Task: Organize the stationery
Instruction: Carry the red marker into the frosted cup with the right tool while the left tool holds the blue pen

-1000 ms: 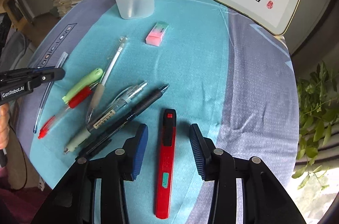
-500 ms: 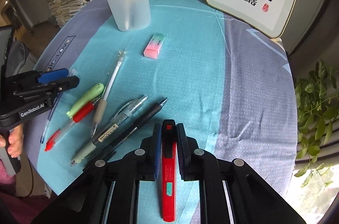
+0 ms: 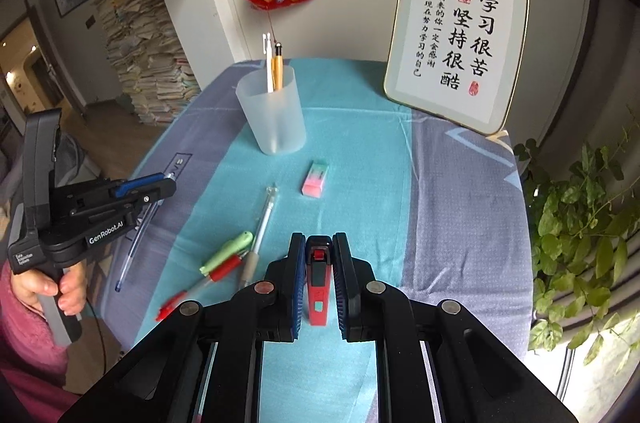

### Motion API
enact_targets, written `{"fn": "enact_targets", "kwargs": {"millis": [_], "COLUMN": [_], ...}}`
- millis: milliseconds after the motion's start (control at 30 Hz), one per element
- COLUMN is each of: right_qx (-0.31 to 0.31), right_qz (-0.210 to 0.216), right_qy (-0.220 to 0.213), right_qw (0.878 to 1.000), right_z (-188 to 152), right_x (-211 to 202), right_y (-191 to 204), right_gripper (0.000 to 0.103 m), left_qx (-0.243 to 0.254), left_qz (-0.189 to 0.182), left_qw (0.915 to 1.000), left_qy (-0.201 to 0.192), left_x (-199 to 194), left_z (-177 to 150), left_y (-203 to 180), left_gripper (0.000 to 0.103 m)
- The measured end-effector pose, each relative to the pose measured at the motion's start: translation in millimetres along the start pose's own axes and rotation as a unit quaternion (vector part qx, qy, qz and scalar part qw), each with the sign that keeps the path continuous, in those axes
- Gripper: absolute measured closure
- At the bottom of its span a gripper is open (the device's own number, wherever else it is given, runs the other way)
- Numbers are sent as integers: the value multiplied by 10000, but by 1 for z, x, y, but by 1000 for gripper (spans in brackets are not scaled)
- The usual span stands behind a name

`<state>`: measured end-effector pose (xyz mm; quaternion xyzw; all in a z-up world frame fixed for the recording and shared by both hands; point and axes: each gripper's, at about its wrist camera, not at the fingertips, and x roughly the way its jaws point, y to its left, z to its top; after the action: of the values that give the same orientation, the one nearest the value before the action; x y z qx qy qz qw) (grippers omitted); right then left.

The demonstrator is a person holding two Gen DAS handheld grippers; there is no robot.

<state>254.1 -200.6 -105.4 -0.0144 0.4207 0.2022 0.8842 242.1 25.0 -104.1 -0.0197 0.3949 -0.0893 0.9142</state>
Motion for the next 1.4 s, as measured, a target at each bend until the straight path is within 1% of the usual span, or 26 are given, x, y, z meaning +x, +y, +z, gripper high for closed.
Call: {"fn": "enact_targets", "kwargs": {"millis": [167, 300, 500, 667, 833, 933, 1067, 1233, 1400], "right_qx": [-8, -111, -242, -361, -235, -154, -38, -21, -28], "right_qz": [54, 98, 198, 117, 158, 106, 60, -48, -35], "right_qy": [-203, -446, -800, -968, -1031, -965, -678, -343, -68], "right_qw": [9998, 9989, 9963, 9946, 9943, 9952, 9977, 9994, 10000], "right_z": [13, 36, 87, 129, 161, 171, 176, 170, 161], "right_x": [-7, -14, -13, 1, 20, 39, 71, 105, 122], "right_y": [7, 17, 37, 51, 53, 51, 46, 43, 42], "right_gripper": [89, 89, 89, 89, 89, 89, 89, 89, 89], "left_qx": [-137, -257, -376, -372, -321, -292, -267, -260, -246], "left_qz": [-295, -295, -292, -246, -199, -175, -79, -55, -60], "left_qw": [9984, 9970, 9956, 9950, 9948, 9949, 9951, 9950, 9952], "left_qy": [-457, -664, -802, -890, -951, -947, -947, -964, -949], "left_x": [-20, -27, -32, -35, -36, -34, -31, -30, -30], "left_z": [12, 20, 22, 23, 25, 26, 28, 29, 30], "left_y": [2, 7, 13, 19, 24, 26, 29, 31, 30], "left_gripper": [93, 93, 93, 93, 93, 93, 93, 93, 93]}}
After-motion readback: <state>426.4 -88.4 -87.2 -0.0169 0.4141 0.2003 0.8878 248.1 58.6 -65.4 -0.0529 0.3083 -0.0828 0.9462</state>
